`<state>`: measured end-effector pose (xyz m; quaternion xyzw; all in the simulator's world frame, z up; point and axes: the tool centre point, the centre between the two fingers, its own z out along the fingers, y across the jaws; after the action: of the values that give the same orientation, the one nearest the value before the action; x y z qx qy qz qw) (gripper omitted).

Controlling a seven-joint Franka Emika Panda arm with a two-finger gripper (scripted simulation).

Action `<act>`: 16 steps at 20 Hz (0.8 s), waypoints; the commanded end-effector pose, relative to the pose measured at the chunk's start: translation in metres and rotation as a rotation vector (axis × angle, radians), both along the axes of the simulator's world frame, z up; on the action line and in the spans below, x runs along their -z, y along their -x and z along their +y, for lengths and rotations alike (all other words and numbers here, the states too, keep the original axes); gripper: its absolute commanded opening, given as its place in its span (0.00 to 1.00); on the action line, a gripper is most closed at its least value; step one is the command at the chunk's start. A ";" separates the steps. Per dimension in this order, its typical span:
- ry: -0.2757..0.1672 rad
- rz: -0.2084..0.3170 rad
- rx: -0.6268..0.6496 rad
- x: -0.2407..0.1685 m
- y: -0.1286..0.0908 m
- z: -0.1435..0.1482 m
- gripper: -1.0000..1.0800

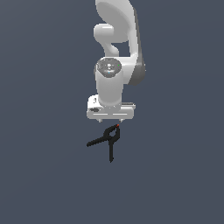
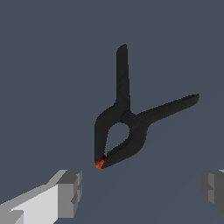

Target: Pick up the object and move it to a goal position.

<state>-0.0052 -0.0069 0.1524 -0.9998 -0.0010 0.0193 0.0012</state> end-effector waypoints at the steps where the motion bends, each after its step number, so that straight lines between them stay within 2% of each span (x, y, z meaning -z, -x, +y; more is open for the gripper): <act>1: 0.000 0.000 0.000 0.000 0.000 0.000 0.62; 7: -0.004 0.001 -0.008 -0.005 -0.001 0.012 0.62; 16: 0.001 0.001 0.025 -0.001 -0.003 0.009 0.62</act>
<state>-0.0028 0.0032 0.1548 -0.9998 0.0062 0.0196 0.0016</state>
